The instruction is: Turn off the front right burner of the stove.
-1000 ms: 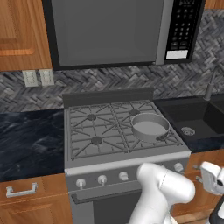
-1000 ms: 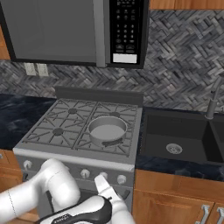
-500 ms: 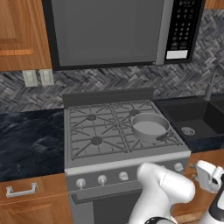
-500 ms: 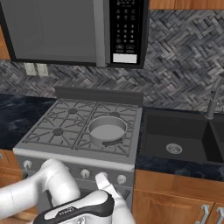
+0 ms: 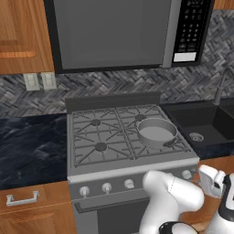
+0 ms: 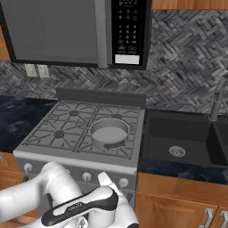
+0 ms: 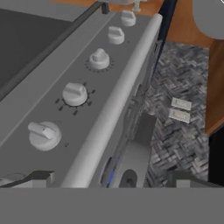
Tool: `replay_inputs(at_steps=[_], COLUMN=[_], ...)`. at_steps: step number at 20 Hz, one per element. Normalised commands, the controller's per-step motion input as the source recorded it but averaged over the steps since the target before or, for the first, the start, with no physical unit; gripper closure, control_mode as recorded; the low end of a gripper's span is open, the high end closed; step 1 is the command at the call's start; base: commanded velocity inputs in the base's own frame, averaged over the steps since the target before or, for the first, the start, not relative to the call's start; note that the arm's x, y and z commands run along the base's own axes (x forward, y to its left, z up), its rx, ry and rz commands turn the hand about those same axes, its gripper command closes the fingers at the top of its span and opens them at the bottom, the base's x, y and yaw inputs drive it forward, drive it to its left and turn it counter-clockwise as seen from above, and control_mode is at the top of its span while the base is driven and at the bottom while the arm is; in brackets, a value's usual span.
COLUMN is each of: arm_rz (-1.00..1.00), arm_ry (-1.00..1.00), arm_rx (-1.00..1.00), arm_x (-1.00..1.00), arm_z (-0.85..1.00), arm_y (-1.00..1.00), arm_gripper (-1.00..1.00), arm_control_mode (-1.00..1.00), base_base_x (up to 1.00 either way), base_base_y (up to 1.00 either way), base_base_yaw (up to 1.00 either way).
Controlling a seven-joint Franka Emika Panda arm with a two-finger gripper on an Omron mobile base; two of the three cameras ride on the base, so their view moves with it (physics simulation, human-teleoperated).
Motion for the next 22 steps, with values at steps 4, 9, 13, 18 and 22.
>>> replay_inputs(at_steps=[4, 9, 13, 18, 22], arm_rz=[0.03, 0.03, 0.03, 0.02, 0.0], arm_ry=[0.0, 0.0, 0.0, 0.0, 0.0], arm_rx=[0.0, 0.0, 0.0, 0.0, 0.0], arm_x=[0.08, 0.0, 0.06, 0.11, 0.11], arm_z=[-0.24, -0.24, -0.21, -0.12, -0.08], arm_y=[0.0, -0.05, -0.1, -0.16, -0.21], arm_gripper=[-1.0, -1.0, -1.0, -1.0, -1.0], arm_control_mode=[-1.0, -1.0, -1.0, -1.0, -1.0], base_base_x=[0.0, 0.0, 0.0, 0.0, 0.0], base_base_y=[0.0, 0.0, 0.0, 0.0, 0.0], base_base_yaw=[0.0, 0.0, 0.0, 0.0, 0.0])
